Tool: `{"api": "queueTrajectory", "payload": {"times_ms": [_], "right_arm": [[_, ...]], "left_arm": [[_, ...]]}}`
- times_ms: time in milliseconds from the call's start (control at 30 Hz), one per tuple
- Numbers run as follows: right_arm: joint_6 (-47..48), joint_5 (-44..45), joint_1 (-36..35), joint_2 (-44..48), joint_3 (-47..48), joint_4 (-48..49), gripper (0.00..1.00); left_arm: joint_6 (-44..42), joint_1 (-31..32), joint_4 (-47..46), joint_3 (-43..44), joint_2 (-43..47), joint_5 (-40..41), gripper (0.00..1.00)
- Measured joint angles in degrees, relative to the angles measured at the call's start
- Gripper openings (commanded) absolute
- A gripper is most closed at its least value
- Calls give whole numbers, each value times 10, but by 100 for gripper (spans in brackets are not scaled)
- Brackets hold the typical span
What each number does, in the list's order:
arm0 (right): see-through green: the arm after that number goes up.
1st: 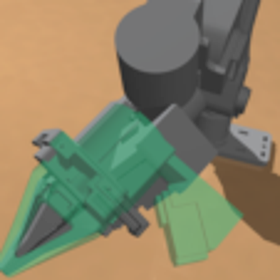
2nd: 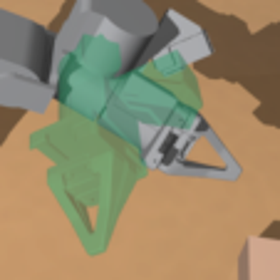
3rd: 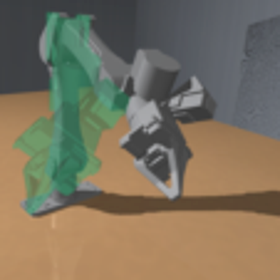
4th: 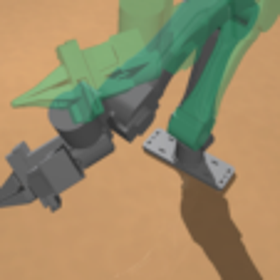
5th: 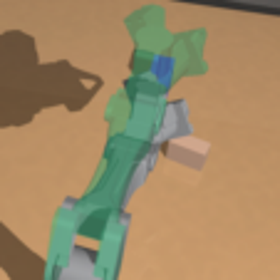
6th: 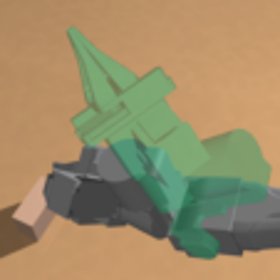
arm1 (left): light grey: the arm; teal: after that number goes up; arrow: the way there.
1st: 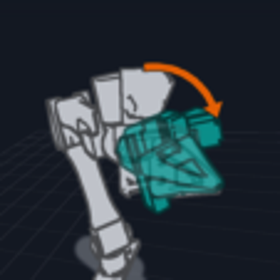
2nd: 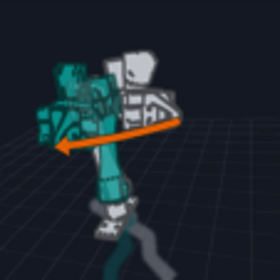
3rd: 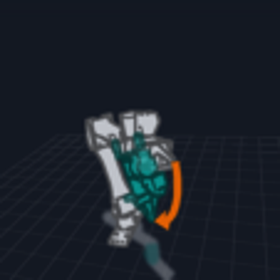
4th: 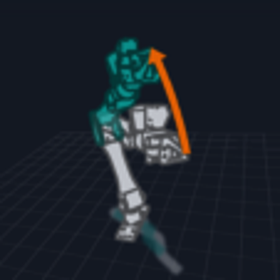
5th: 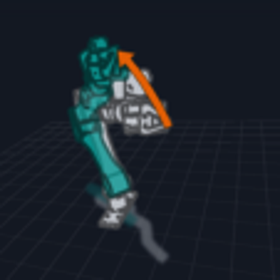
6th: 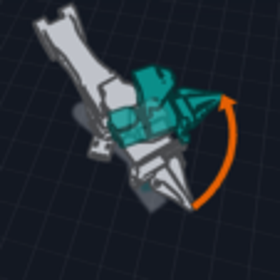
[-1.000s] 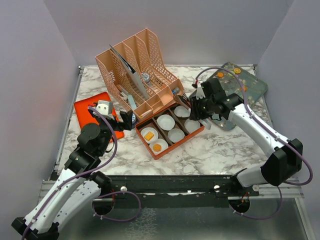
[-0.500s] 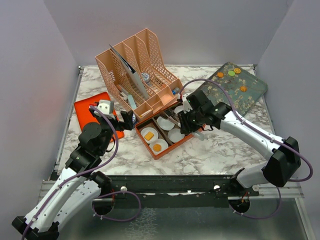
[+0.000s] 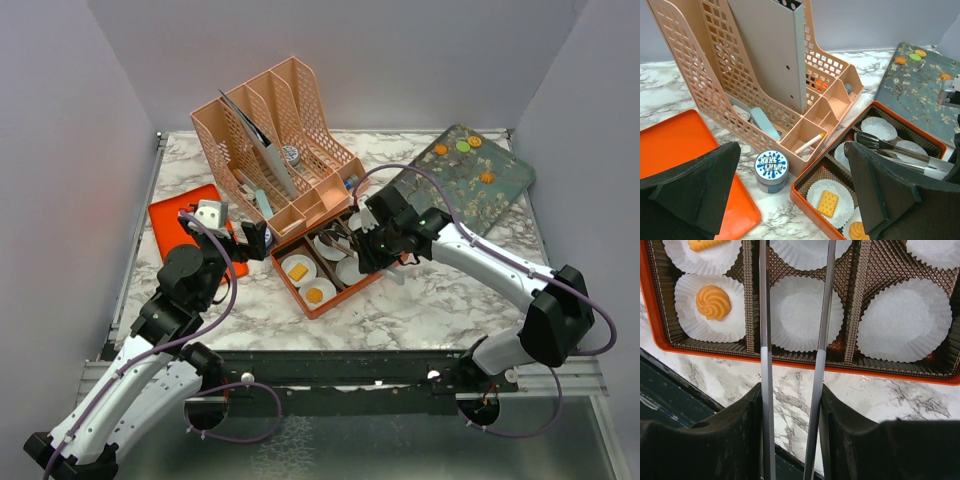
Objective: Pack the cookies
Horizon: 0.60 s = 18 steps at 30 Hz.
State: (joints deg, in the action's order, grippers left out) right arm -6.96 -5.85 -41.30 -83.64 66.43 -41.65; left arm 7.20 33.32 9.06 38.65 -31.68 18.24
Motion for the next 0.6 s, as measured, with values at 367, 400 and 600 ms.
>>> {"api": "queueTrajectory", "payload": {"times_ms": [367, 400, 600], "right_arm": [[5, 0, 0, -33, -9, 25, 28], [5, 0, 0, -35, -9, 26, 30], [6, 1, 0, -41, -10, 26, 38]], "left_arm": [[0, 0, 0, 0, 0, 0, 99], [0, 0, 0, 0, 0, 0, 99], [0, 0, 0, 0, 0, 0, 99]]}}
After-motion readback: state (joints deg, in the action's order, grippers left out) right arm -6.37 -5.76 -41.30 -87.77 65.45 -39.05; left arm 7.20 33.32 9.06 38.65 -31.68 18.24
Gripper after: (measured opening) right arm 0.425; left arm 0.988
